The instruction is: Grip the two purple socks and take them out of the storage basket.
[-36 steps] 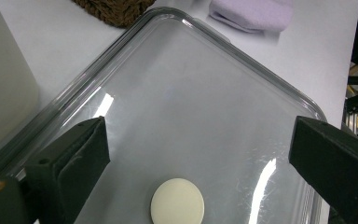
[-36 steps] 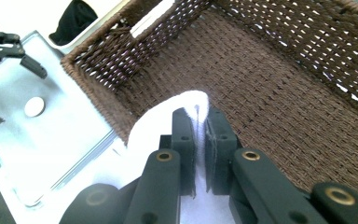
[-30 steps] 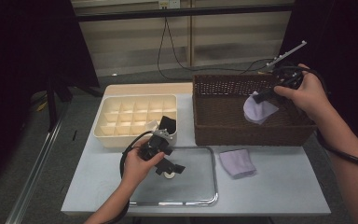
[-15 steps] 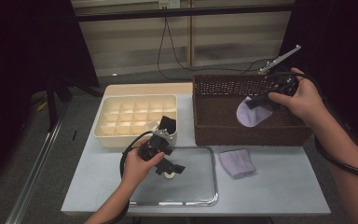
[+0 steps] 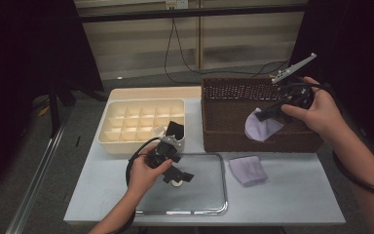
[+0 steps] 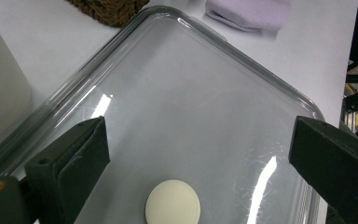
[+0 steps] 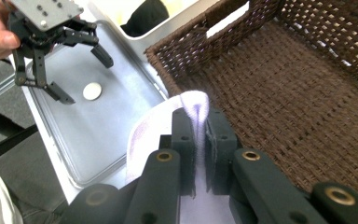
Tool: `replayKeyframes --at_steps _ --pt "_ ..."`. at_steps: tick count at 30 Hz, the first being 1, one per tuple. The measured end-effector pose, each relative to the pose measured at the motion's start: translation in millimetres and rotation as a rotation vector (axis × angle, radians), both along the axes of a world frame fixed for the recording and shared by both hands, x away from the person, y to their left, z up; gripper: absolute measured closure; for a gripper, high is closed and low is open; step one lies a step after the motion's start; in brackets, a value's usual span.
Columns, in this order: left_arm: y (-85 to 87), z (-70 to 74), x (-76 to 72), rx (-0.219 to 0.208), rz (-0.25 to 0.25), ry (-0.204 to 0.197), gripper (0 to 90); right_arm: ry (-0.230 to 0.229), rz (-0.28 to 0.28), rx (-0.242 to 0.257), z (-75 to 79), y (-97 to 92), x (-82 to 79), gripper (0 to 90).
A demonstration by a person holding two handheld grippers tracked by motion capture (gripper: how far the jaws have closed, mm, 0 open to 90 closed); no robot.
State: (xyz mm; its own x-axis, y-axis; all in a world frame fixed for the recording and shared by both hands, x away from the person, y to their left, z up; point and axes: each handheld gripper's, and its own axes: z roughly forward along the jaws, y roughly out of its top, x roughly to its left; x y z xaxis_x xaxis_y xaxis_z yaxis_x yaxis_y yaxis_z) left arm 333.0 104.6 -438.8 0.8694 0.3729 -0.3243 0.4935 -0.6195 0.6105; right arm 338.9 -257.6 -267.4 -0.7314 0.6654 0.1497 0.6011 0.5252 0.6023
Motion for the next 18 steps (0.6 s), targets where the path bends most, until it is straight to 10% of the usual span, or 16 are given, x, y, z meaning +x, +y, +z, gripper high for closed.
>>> replayKeyframes --at_steps 6,18 --pt "-0.5 -0.9 -0.1 -0.002 -0.009 0.005 4.9 0.006 0.026 0.006 -11.9 8.8 -6.3 82.6" --pt "-0.1 -1.8 0.5 0.012 -0.016 0.007 4.9 0.022 0.006 0.031 -45.5 16.8 -8.6 33.3"
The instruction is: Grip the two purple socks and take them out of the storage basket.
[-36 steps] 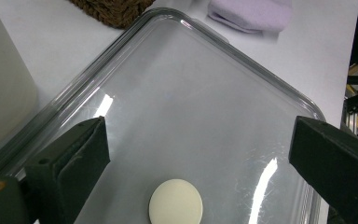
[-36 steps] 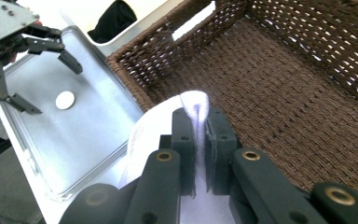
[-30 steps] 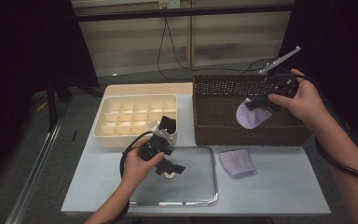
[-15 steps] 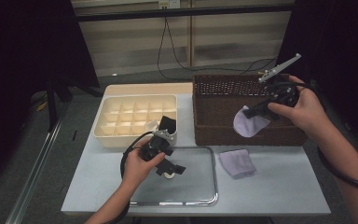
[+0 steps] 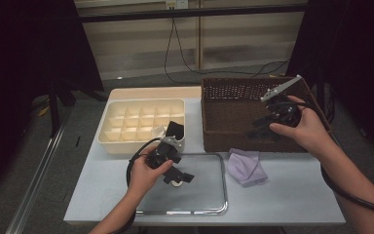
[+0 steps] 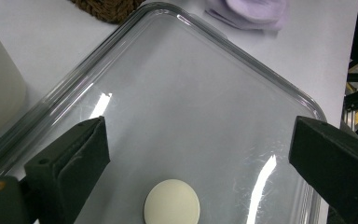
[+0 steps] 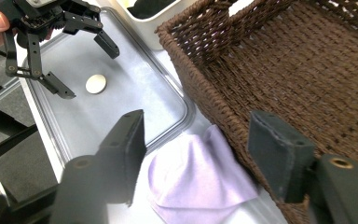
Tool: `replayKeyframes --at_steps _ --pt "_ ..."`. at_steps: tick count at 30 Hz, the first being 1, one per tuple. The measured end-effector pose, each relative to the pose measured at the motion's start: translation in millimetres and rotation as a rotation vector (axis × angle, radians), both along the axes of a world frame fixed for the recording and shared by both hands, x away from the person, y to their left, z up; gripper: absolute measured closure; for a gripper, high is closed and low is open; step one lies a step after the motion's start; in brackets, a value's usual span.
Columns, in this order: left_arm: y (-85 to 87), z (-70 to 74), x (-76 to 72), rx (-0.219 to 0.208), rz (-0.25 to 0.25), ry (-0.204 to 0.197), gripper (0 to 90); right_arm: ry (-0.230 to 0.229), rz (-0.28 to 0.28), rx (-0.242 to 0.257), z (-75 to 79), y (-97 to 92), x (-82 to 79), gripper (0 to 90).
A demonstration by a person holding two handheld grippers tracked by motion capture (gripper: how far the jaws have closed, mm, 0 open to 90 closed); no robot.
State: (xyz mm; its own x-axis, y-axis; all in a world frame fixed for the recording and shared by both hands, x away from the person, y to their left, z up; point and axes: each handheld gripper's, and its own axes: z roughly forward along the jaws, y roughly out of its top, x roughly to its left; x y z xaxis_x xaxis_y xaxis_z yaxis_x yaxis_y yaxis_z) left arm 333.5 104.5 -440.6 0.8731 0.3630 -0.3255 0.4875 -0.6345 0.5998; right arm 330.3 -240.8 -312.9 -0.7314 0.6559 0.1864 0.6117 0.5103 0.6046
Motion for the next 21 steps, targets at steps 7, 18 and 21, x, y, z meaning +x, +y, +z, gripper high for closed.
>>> replayKeyframes --at_steps 7,18,21 --pt "-1.0 -1.0 -0.8 0.003 0.002 -0.004 4.9 0.023 0.0 0.0 -18.1 1.6 -3.8 24.3" --pt "-1.3 -1.1 -0.7 -0.006 -0.006 -0.001 4.9 0.024 -0.004 0.021 -39.6 2.3 -8.9 17.7" --pt "-2.1 -1.2 -0.6 -0.008 -0.005 -0.004 4.9 0.027 -0.005 0.025 -44.2 2.0 -10.6 17.0"
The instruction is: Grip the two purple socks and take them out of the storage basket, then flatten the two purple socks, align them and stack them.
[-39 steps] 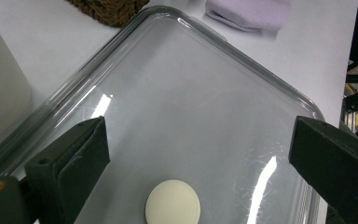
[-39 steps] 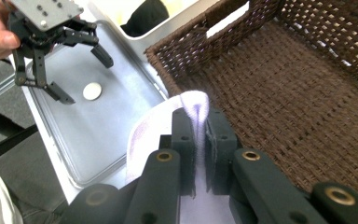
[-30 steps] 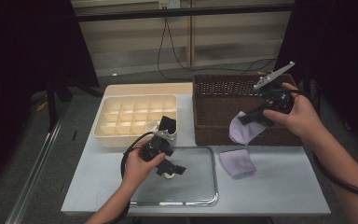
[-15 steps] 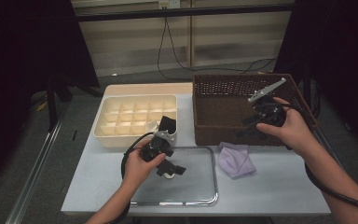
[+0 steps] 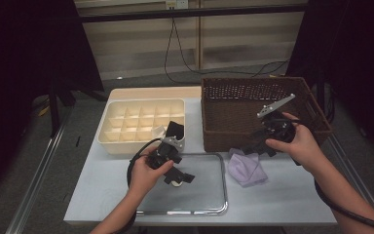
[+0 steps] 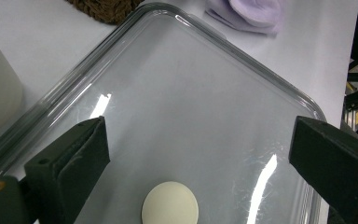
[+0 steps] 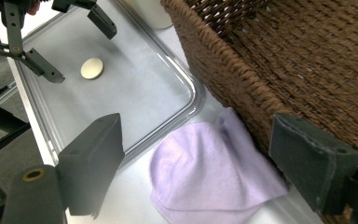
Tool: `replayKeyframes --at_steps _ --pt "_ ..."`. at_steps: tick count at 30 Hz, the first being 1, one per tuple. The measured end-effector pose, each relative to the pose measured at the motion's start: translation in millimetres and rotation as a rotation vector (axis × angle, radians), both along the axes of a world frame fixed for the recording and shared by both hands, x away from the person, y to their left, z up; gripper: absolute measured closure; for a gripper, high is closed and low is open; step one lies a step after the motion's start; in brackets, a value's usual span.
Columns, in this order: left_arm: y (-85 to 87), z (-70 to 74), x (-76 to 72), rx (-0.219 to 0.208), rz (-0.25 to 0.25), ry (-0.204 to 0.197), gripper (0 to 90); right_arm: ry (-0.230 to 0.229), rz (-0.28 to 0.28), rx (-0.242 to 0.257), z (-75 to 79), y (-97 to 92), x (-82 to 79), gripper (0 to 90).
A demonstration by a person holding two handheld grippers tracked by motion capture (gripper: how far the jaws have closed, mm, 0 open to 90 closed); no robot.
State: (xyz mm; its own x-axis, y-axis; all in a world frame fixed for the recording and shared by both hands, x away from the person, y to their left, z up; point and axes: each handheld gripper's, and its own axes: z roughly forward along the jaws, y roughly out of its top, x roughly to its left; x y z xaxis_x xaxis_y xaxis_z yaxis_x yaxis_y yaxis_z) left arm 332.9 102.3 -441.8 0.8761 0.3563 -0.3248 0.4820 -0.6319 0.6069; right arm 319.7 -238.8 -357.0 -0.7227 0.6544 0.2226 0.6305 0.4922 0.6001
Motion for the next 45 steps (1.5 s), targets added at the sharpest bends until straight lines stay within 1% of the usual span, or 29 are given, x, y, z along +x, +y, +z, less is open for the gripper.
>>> replayKeyframes --at_steps 2,4,6,7,8,11,13,16,17,18,21,24,25,27,28,29,30,31,32,33,34,35,37,38,42,44,45 --pt "-0.3 -0.4 -0.2 0.001 0.0 0.0 4.9 -0.01 0.004 0.004 -3.1 -0.5 -1.3 16.6" --pt "-0.1 -0.5 -0.6 0.008 -0.002 0.001 4.9 -0.011 0.003 0.012 -6.8 -0.6 -2.5 16.3" --pt "-0.3 -0.3 -1.1 0.012 -0.004 0.001 4.9 -0.004 0.0 0.009 -10.2 -0.1 -3.6 15.8" --pt "-0.2 -0.3 -1.1 0.004 -0.005 0.003 4.9 -0.005 -0.007 0.015 -11.7 -0.1 -4.2 15.4" --pt "-0.4 0.1 -1.5 -0.001 0.001 0.004 4.9 -0.001 -0.002 0.02 -13.3 0.5 -5.2 15.4" --pt "-0.5 0.9 -1.6 0.002 0.0 -0.001 4.9 -0.009 0.004 0.016 -15.6 0.4 -7.1 15.0" --pt "-0.1 0.2 -1.7 0.003 -0.001 -0.001 4.9 -0.011 -0.003 0.007 -17.7 -0.1 -8.3 14.4" --pt "0.1 -0.4 -1.9 -0.002 0.003 -0.001 4.9 -0.008 -0.003 0.011 -22.0 -0.2 -9.7 14.4" --pt "0.2 0.8 -2.0 0.014 0.003 -0.008 4.9 -0.005 -0.007 0.003 -23.2 0.2 -10.8 14.3" --pt "0.0 1.4 -2.4 0.016 0.008 -0.005 4.9 -0.009 -0.007 -0.003 -24.8 0.5 -11.5 14.2" --pt "-0.1 1.0 -2.5 0.005 0.007 -0.006 4.9 -0.011 -0.001 -0.015 -31.2 1.5 -12.7 14.1" --pt "0.5 1.2 -2.1 0.017 0.003 -0.007 4.9 0.004 0.001 -0.007 -37.2 1.5 -13.4 13.9" --pt "0.5 0.5 -1.9 0.008 0.003 -0.003 4.9 0.005 0.003 0.003 -39.3 1.3 -13.7 13.9" --pt "0.4 0.5 -2.0 0.018 0.008 -0.011 4.9 0.0 0.0 0.003 -42.4 1.0 -14.6 13.9" --pt "0.4 0.1 -1.6 0.013 0.004 -0.005 4.9 -0.002 -0.006 -0.007 -43.1 1.1 -15.4 13.9" --pt "0.2 -0.8 -1.2 -0.001 0.0 -0.001 4.9 -0.012 -0.005 -0.022 -44.4 1.1 -15.9 13.6" --pt "0.0 0.0 -1.3 0.017 0.003 -0.008 4.9 -0.015 -0.005 -0.027 -45.6 1.1 -16.7 13.5" --pt "0.0 -0.4 -1.0 0.007 -0.001 -0.003 4.9 -0.007 -0.01 -0.011 -47.5 1.0 -17.5 13.5" --pt "-0.2 0.2 -1.4 0.02 0.005 -0.013 4.9 -0.004 -0.008 -0.006 -48.9 0.9 -17.8 13.5" --pt "0.0 -0.4 -1.0 0.007 -0.001 -0.004 4.9 -0.006 -0.005 -0.011 -50.6 0.7 -18.3 13.5" --pt "0.0 0.2 -1.5 0.021 0.005 -0.013 4.9 -0.008 -0.007 -0.012 -52.3 0.4 -18.9 13.4" --pt "-0.1 0.1 -1.6 0.021 0.006 -0.013 4.9 -0.002 -0.012 -0.011 -53.8 0.3 -19.7 13.3" --pt "0.0 -0.4 -1.4 0.016 0.001 -0.01 4.9 -0.01 -0.007 -0.006 -58.0 0.0 -20.9 13.3" --pt "-0.2 -0.8 -1.6 0.011 0.003 -0.01 4.9 -0.003 -0.012 -0.008 -59.3 0.3 -21.8 13.3" --pt "-0.2 -0.4 -1.5 0.019 -0.005 -0.01 4.9 -0.007 -0.011 -0.021 -66.5 1.2 -24.7 13.1" --pt "-0.5 -1.4 -1.3 0.007 -0.006 -0.007 4.9 -0.008 -0.021 -0.025 -70.2 1.6 -26.2 13.0" --pt "-0.6 -1.4 -1.3 0.012 -0.007 -0.009 4.9 -0.011 -0.018 -0.025 -71.7 1.4 -26.4 13.1"
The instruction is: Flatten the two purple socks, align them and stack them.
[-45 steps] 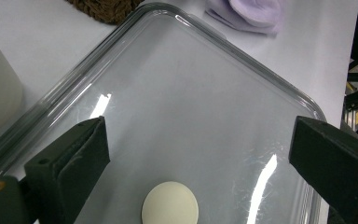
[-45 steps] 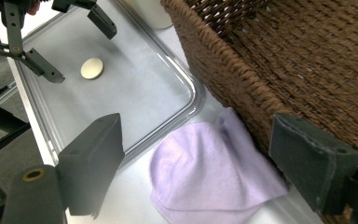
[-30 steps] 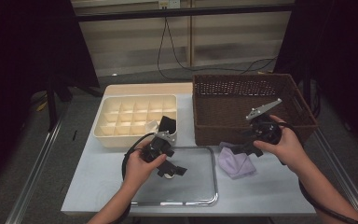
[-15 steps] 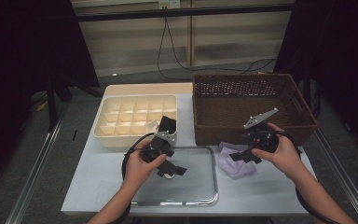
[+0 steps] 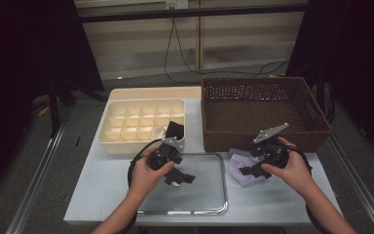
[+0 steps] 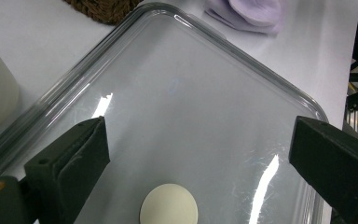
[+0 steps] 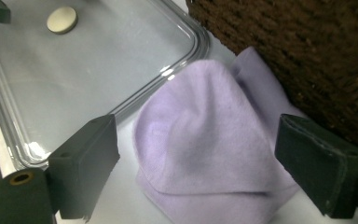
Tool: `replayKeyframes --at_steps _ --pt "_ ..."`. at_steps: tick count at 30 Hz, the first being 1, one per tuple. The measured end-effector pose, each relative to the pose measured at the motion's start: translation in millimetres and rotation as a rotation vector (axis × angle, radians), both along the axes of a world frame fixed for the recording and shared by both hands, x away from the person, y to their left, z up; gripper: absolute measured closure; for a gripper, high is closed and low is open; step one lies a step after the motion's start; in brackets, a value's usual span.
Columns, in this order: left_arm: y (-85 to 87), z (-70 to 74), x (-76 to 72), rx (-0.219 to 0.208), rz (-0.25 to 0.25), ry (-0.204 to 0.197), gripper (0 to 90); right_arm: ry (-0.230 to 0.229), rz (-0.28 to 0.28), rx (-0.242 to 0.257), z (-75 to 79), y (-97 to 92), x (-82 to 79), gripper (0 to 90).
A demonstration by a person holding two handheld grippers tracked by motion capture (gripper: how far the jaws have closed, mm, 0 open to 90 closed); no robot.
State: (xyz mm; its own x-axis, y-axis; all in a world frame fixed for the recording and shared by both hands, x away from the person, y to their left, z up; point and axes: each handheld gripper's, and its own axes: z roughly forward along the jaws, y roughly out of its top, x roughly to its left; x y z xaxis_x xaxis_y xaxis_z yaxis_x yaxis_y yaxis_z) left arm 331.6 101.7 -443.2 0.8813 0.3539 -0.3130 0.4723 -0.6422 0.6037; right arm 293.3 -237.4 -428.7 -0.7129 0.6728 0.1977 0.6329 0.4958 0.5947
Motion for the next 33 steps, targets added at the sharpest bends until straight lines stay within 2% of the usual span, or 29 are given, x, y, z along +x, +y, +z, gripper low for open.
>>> replayKeyframes --at_steps 6,10,14,15,17,21,22,24,27,29,32,33 --pt "-0.8 -1.5 -0.5 -0.006 0.008 0.006 4.9 -0.003 -0.014 -0.011 -11.0 0.4 -2.4 13.1" --pt "-1.4 -2.7 -0.3 -0.011 0.002 0.005 4.9 -0.013 -0.02 -0.035 -15.2 0.4 -3.5 13.3" --pt "-1.4 -2.9 0.0 -0.007 -0.007 0.013 4.9 -0.015 -0.026 -0.055 -20.0 -0.1 -4.6 14.1" --pt "-1.7 -2.5 -0.6 0.005 -0.001 0.013 4.9 -0.013 -0.026 -0.059 -21.5 -0.4 -5.1 14.4" --pt "-1.9 -3.5 -0.1 -0.007 -0.008 0.018 4.9 -0.006 -0.035 -0.043 -25.1 -0.8 -6.0 15.8" --pt "-2.6 -3.8 -0.3 0.01 -0.007 0.013 4.9 -0.012 -0.045 -0.04 -28.0 -2.0 -6.8 19.6" --pt "-3.1 -4.9 -0.3 -0.003 -0.005 0.015 4.9 -0.012 -0.048 -0.039 -28.4 -1.8 -7.1 22.6" --pt "-3.7 -5.7 -0.3 -0.005 -0.006 0.019 4.9 -0.025 -0.046 -0.041 -30.1 -1.6 -7.0 27.6" --pt "-4.3 -5.8 -0.5 -0.001 -0.009 0.023 4.9 -0.021 -0.038 -0.051 -32.1 -0.4 -7.4 39.1" --pt "-5.4 -6.4 -0.9 0.0 -0.006 0.018 4.9 -0.039 -0.026 -0.055 -31.6 -0.6 -7.8 53.7" --pt "-6.5 -7.0 -0.6 0.001 -0.014 0.021 4.9 -0.046 -0.008 -0.053 -29.1 0.6 -7.8 69.0" --pt "-6.9 -7.0 -0.7 0.003 -0.017 0.018 4.9 -0.033 -0.011 -0.05 -27.6 2.3 -9.0 71.7"
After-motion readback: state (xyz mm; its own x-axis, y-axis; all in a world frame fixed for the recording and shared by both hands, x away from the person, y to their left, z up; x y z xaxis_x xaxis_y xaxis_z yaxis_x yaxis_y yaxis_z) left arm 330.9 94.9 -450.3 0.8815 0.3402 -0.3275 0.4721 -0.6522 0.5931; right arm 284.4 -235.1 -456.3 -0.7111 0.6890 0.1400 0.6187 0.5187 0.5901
